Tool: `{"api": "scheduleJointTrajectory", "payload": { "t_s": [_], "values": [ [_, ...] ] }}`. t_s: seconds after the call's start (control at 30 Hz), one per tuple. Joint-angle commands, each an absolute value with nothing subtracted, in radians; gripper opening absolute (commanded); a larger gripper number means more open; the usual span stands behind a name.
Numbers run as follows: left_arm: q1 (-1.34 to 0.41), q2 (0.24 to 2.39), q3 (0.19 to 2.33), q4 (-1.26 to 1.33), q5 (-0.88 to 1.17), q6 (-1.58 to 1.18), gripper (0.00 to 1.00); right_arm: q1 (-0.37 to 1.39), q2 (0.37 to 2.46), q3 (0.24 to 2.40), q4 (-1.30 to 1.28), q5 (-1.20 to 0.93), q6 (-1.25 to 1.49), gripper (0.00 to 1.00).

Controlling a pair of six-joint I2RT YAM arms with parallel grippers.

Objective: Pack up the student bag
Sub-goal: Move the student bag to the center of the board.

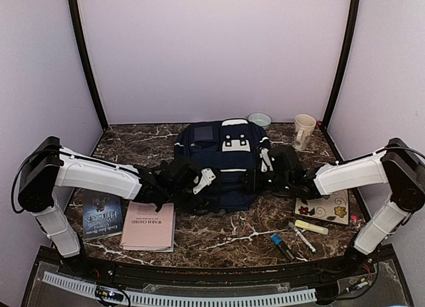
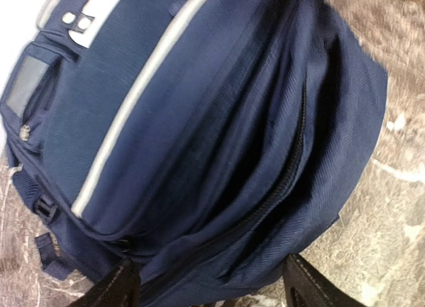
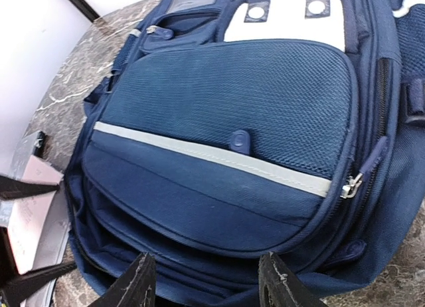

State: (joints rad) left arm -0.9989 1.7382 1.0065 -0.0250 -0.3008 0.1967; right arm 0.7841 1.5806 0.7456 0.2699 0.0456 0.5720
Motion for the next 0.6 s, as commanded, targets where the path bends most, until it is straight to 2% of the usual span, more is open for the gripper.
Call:
{"api": "scheduleJointTrajectory", "payload": {
  "t_s": [0.0, 0.23, 0.57],
  "values": [
    [-0.991, 1.606, 0.992, -0.036, -0.332, 0.138, 0.79, 0.782, 1.524, 0.768, 0.287, 0.0, 0.553, 0.54],
    [-0.991, 1.447, 0.946, -0.117, -0.414, -0.007, 0.98, 0.808, 1.43, 0.738, 0.286, -0.031, 0.553, 0.6],
    [-0.991, 1.288, 0.896, -0.433, -0.539, -0.336, 0.98, 0.971, 1.456, 0.801, 0.253, -0.045, 0.531, 0.64]
  ]
}}
